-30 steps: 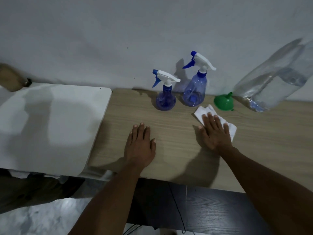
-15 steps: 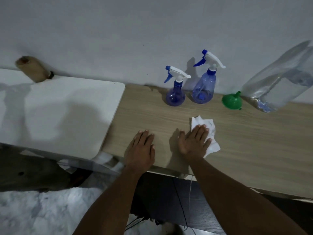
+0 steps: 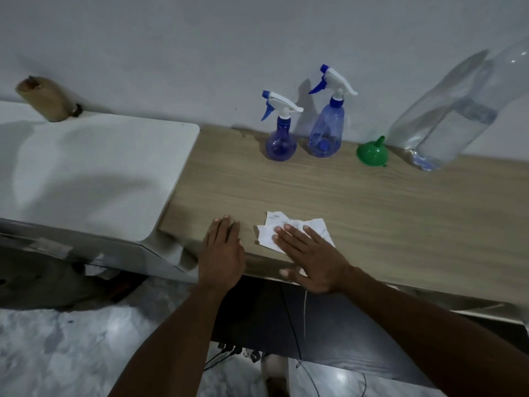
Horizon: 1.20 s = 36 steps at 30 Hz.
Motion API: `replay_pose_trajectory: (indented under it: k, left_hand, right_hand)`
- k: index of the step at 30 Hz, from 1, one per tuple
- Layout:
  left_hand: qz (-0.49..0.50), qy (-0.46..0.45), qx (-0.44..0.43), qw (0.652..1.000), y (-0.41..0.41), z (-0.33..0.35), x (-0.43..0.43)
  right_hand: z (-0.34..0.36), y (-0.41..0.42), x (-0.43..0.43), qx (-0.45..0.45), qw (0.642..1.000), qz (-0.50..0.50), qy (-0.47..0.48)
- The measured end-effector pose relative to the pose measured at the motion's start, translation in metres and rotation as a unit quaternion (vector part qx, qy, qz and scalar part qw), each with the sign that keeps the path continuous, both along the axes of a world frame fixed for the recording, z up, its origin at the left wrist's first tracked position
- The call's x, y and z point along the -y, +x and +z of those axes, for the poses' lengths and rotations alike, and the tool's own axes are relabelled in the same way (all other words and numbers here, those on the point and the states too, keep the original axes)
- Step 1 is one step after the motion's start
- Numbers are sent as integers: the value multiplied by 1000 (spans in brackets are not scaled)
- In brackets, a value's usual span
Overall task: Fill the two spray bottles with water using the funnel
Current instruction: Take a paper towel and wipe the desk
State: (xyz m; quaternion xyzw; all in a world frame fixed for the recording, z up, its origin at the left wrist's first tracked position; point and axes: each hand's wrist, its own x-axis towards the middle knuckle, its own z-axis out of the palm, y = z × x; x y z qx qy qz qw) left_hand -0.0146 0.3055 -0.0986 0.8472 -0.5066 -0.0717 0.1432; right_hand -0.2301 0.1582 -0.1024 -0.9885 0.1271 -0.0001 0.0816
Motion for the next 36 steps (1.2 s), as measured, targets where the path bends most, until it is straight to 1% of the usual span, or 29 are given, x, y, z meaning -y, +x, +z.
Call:
replay_pose_trajectory:
  k: [3, 7, 11, 14, 16, 19, 21, 23, 24, 25, 27, 33, 36]
  left_hand:
    - [-29, -7, 7, 1000, -33, 0, 2]
    - [-60, 3, 5, 998, -77, 2, 3]
    - [-53, 13, 0, 999, -103, -1, 5]
    - [-49, 23, -1, 999, -111, 1, 6]
    - [-49, 17, -10, 999, -111, 3, 6]
    - [-56, -15, -21, 998, -107, -1, 3]
    - [-57, -44, -37, 997, -105, -4, 1]
    - [-49, -67, -51, 995, -104, -5, -2]
    - [-48, -78, -50, 995, -104, -6, -5]
    - [-50, -87, -46, 994, -103, -8, -8]
    - [-49, -99, -43, 993, -101, -9, -15]
    - [-16, -80, -46, 996, -86, -5, -26]
    - [-8, -76, -39, 996, -75, -6, -34]
  right_hand:
    - [2, -30, 3, 1, 1000, -22, 0]
    - [4, -80, 10, -22, 997, -74, -6]
    - [2, -145, 21, -19, 987, -158, -5]
    - [-3, -185, 25, -8, 969, -245, -7]
    - [-7, -201, 21, 2, 944, -330, 2]
    - [-14, -202, 5, 30, 882, -470, 11]
    - [-12, -183, -5, 61, 836, -545, 25]
    - [-7, -155, -14, 81, 783, -612, 70]
    - [-4, -140, -19, 84, 765, -632, 93]
    - [-2, -126, -24, 86, 754, -642, 107]
    - [-2, -100, -36, 92, 756, -638, 116]
    - [-3, -32, -61, 112, 786, -600, 100]
    - [-4, -1, -72, 109, 816, -560, 98]
